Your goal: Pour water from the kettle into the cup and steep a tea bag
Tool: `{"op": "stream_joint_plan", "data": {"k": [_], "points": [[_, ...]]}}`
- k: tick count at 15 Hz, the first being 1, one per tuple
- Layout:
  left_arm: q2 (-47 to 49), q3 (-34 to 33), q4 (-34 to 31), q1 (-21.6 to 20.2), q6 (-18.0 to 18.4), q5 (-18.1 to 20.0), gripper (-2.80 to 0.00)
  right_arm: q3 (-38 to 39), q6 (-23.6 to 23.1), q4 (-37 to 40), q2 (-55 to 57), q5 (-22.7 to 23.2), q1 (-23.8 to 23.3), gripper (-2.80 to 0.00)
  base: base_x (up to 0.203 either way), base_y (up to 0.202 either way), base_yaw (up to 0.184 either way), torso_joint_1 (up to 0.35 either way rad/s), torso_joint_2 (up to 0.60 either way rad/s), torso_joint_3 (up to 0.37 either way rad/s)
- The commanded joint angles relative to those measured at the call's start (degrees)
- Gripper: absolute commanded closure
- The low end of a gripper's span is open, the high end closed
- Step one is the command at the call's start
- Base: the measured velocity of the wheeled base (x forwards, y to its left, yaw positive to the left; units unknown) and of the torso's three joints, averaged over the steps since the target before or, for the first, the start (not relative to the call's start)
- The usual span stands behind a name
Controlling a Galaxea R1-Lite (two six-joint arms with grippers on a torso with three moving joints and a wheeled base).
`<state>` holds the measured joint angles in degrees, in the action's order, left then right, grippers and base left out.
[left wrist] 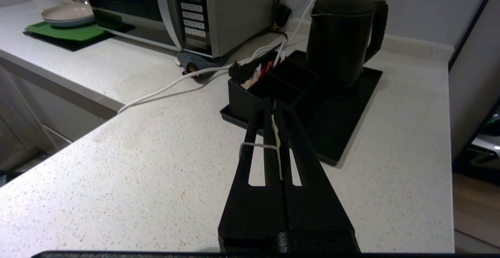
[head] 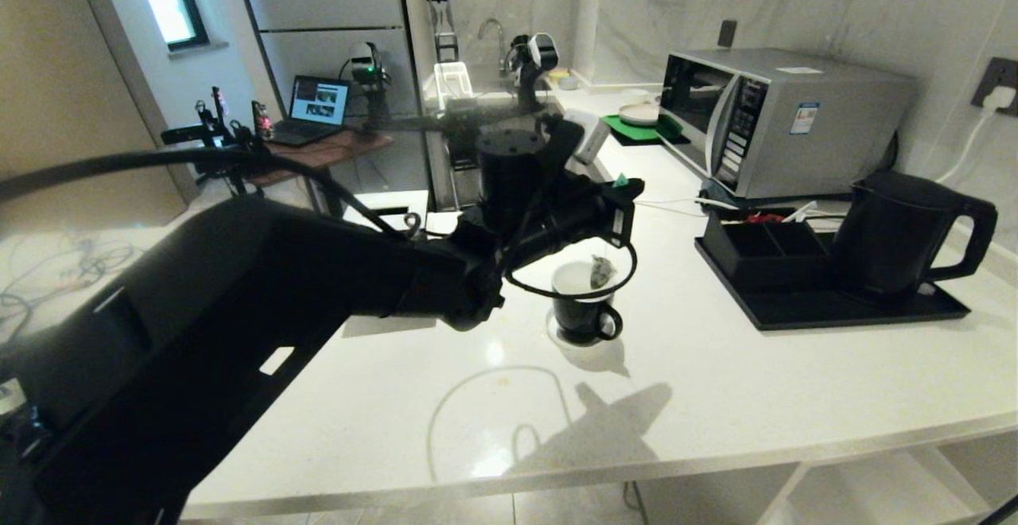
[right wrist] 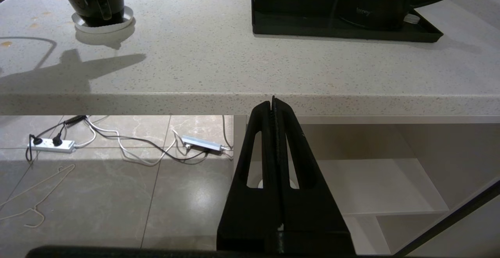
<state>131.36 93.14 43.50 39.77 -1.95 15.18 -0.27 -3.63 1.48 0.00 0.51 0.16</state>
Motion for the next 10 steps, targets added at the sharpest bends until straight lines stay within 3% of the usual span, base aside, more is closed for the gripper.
{"op": "stream_joint_plan", "data": {"k": [1, 4, 7, 10], "points": [[1.03, -0.25, 0.33, -0.04, 0.02, 0.12, 0.0, 0.0, -0.06, 0.02, 0.09, 0.02, 0.02, 0.0, 0.0, 0.0, 0.0, 0.0, 0.0, 0.0], [1.2, -2.35, 1.82, 0.03, -0.08, 0.13, 0.0, 0.0, -0.06, 0.02, 0.09, 0.02, 0.02, 0.0, 0.0, 0.0, 0.0, 0.0, 0.0, 0.0], [3.28, -5.74, 10.46, 0.02, -0.47, -0.18, 0.0, 0.0, -0.06, 0.02, 0.09, 0.02, 0.02, 0.0, 0.0, 0.0, 0.0, 0.0, 0.0, 0.0], [3.65, -10.83, 13.53, 0.04, -0.51, -0.42, 0.0, 0.0, -0.06, 0.02, 0.09, 0.02, 0.02, 0.0, 0.0, 0.0, 0.0, 0.0, 0.0, 0.0]]}}
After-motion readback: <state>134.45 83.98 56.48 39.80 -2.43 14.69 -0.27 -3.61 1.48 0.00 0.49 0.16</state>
